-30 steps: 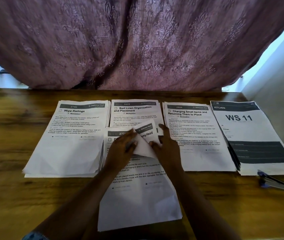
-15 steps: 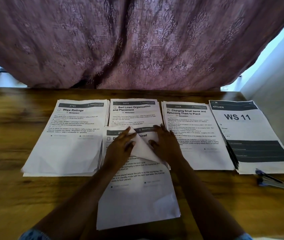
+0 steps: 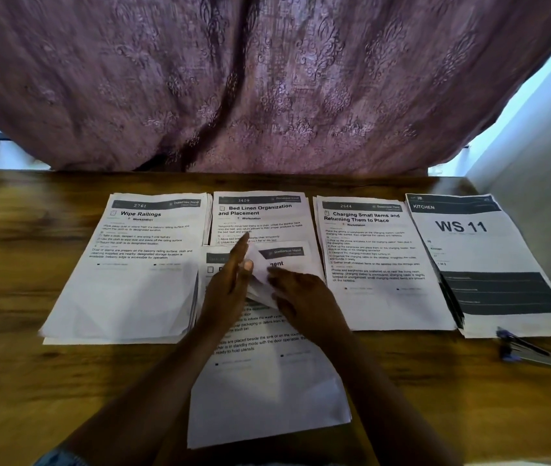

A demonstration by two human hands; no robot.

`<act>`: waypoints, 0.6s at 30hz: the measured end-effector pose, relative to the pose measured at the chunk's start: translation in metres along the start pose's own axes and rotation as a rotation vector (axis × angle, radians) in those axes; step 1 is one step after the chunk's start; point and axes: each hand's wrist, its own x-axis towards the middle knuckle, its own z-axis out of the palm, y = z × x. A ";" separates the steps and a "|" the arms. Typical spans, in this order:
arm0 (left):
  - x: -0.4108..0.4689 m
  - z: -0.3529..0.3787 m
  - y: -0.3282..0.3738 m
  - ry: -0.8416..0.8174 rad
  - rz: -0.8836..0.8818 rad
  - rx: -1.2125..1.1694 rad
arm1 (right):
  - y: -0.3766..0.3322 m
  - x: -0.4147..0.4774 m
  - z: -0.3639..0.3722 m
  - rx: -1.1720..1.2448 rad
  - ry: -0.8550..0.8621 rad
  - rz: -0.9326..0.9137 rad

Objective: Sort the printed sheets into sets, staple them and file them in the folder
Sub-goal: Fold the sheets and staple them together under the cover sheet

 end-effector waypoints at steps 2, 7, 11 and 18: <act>0.001 -0.002 -0.002 -0.018 0.000 0.043 | 0.001 -0.003 0.000 -0.031 -0.015 -0.084; 0.004 -0.002 -0.018 -0.043 0.088 0.264 | 0.017 0.014 -0.012 0.154 0.051 0.236; 0.005 -0.001 -0.020 -0.030 0.086 0.289 | 0.036 0.022 -0.003 -0.036 -0.146 0.375; 0.005 0.000 -0.017 -0.021 0.105 0.280 | 0.010 0.020 -0.017 0.212 0.120 0.650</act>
